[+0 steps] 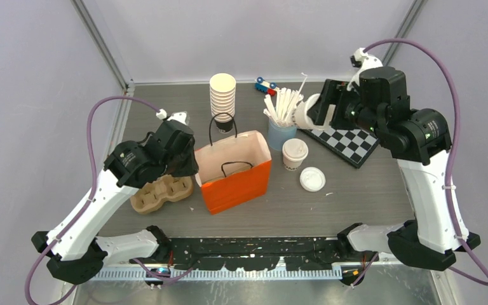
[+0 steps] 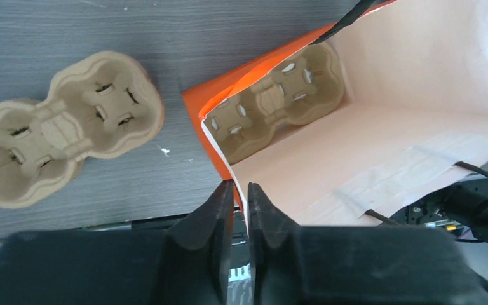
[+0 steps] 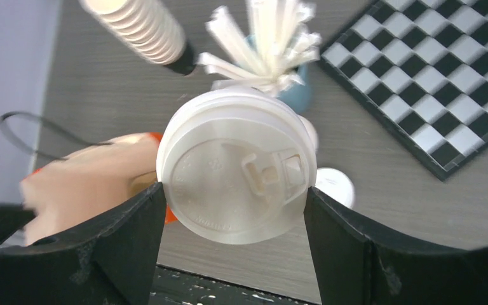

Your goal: Pack the takeout coffee

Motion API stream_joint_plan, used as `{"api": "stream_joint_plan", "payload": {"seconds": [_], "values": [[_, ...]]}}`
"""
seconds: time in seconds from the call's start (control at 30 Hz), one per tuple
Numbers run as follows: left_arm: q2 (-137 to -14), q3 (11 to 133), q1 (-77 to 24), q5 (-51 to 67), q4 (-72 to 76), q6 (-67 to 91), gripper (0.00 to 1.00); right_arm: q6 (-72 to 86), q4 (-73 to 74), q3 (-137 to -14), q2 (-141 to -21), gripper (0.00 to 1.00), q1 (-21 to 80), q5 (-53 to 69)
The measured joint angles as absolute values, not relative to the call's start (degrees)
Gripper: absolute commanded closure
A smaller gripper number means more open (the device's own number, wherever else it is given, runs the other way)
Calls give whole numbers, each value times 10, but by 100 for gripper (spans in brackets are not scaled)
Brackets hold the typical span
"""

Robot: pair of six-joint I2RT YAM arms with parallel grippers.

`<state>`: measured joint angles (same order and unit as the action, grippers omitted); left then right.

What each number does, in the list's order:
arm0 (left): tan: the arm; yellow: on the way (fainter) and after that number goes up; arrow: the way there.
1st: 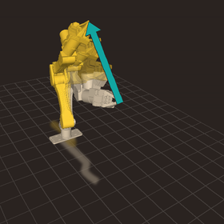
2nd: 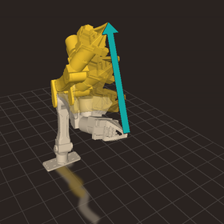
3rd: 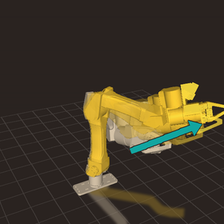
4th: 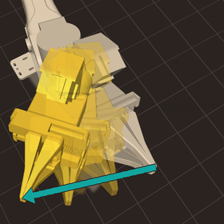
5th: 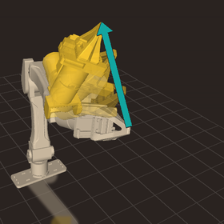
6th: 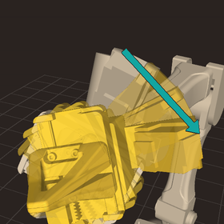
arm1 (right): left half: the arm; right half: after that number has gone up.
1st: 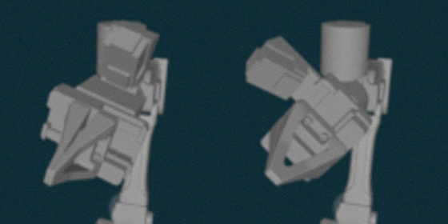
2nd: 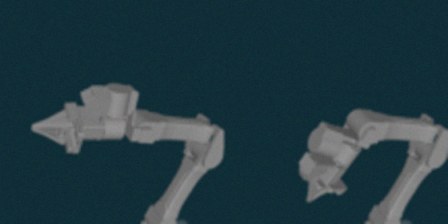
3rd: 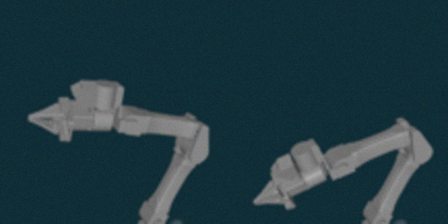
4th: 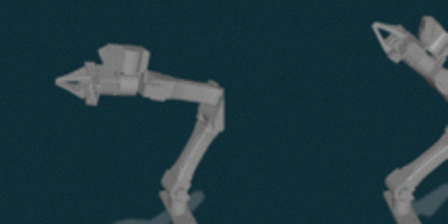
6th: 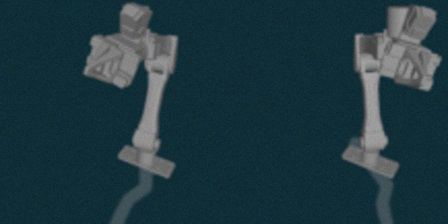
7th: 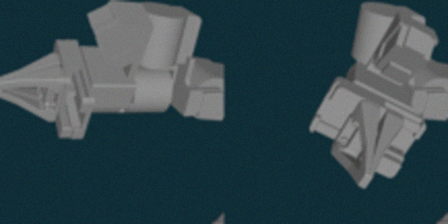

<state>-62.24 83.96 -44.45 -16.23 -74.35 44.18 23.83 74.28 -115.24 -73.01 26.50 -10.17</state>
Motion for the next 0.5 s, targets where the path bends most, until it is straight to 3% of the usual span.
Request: {"api": "stream_joint_plan", "payload": {"seconds": [0.1,0.5], "values": [[-621,840,-444,-149,-728,430,100,233,712,-1147,-729,26,306,-62],[-592,820,-442,-10,-654,341,100,193,640,-1076,-719,25,463,73]]}}
